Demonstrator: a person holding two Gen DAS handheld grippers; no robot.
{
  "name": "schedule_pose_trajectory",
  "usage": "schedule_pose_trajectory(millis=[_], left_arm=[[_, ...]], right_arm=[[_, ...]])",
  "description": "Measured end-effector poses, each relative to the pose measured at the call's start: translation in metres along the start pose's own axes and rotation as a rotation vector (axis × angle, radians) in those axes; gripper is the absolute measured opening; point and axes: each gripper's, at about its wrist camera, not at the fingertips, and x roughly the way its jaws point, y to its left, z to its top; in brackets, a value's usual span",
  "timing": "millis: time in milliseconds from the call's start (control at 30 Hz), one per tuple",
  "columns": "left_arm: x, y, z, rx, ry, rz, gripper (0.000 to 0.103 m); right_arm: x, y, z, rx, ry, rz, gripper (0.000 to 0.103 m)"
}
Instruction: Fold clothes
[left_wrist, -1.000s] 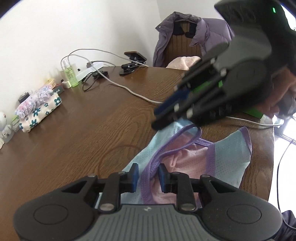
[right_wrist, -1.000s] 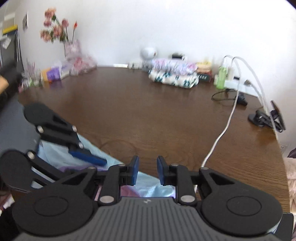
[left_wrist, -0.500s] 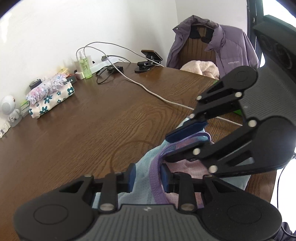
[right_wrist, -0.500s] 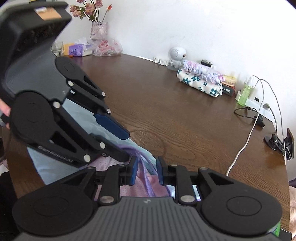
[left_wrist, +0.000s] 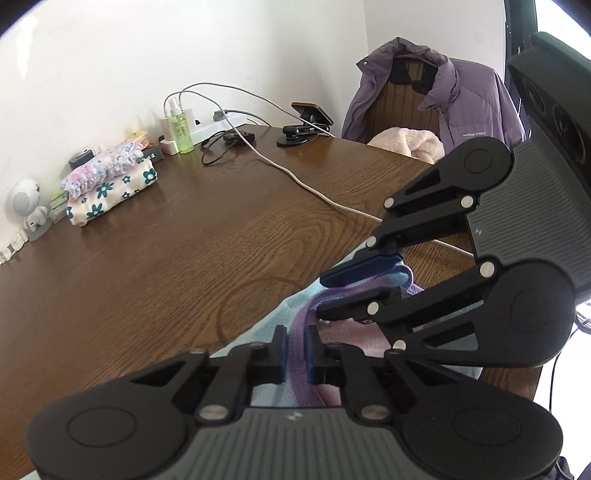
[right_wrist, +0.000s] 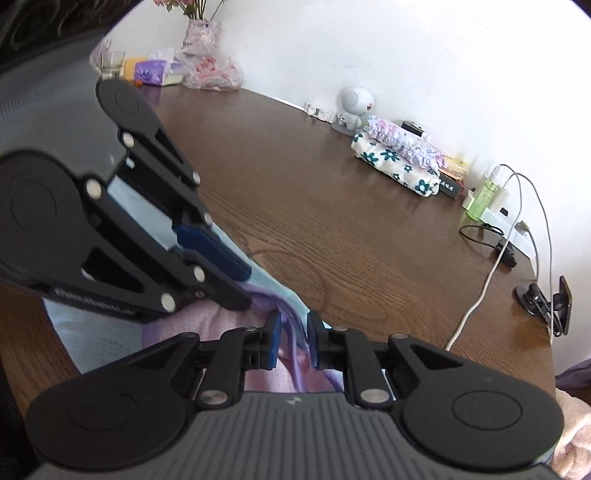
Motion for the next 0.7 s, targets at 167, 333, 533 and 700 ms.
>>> schedule_pose_trajectory(millis=[167, 333, 533, 700], left_arm=[[-0.008, -0.001, 0.0, -0.028, -0.04, 0.015, 0.005], [-0.013, -0.006, -0.002, -0.004, -0.034, -0.007, 0.004], [0.0, -0.013, -0.01, 0.045, 0.019, -0.007, 0.01], [0.001, -0.012, -0.013, 0.043, 0.011, -0.019, 0.011]], right_arm=[[0.005, 0.0, 0.002, -0.009, 0.007, 0.014, 0.017], [0.009, -0.002, 0.003, 0.014, 0.016, 0.01, 0.018], [0.003, -0.002, -0.002, 0.001, 0.015, 0.007, 0.02], [-0.005, -0.004, -0.011, 0.011, 0.01, -0.005, 0.011]])
